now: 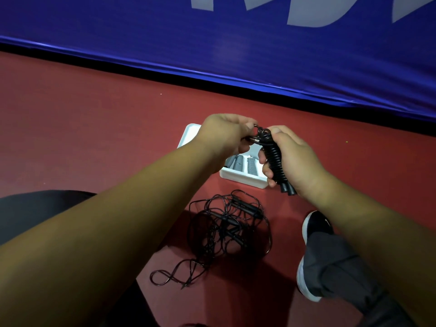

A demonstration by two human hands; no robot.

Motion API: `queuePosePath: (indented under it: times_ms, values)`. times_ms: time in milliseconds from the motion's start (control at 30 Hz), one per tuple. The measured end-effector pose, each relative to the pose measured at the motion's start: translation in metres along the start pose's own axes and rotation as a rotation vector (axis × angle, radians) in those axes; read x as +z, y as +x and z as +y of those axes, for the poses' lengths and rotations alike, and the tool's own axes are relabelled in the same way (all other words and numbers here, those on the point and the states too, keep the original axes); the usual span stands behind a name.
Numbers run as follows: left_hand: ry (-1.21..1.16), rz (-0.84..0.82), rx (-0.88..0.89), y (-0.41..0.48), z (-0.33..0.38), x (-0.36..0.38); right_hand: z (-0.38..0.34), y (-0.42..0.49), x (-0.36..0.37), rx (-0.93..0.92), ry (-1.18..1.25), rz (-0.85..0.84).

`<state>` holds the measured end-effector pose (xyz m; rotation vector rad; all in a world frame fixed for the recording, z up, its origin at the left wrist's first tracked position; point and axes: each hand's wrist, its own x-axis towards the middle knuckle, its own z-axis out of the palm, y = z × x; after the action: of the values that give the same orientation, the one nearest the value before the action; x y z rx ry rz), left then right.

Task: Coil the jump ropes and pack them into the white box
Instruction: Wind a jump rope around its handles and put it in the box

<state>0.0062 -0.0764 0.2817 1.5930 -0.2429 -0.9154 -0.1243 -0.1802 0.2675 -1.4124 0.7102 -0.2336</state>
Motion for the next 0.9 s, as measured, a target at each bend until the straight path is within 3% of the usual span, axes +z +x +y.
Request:
queuePosePath:
  times_ms: [200, 400, 633, 900]
  values:
    - [-0.166, -0.094, -0.105, -0.005, -0.002, 0.0, -0.004, -0.006, 0.005, 0.026, 0.1, -0.042]
    - [-0.016, -0.06, -0.015, -0.005, 0.002, -0.002, -0.009, -0.006, 0.001, 0.057, 0.06, -0.054]
    - [0.273, 0.056, 0.244, -0.007, -0.002, -0.004, -0.007, -0.003, -0.002, 0.072, -0.006, -0.05]
    - [0.321, 0.03, 0.254, -0.007, -0.001, -0.001, -0.007, 0.0, -0.001, 0.023, -0.139, 0.041]
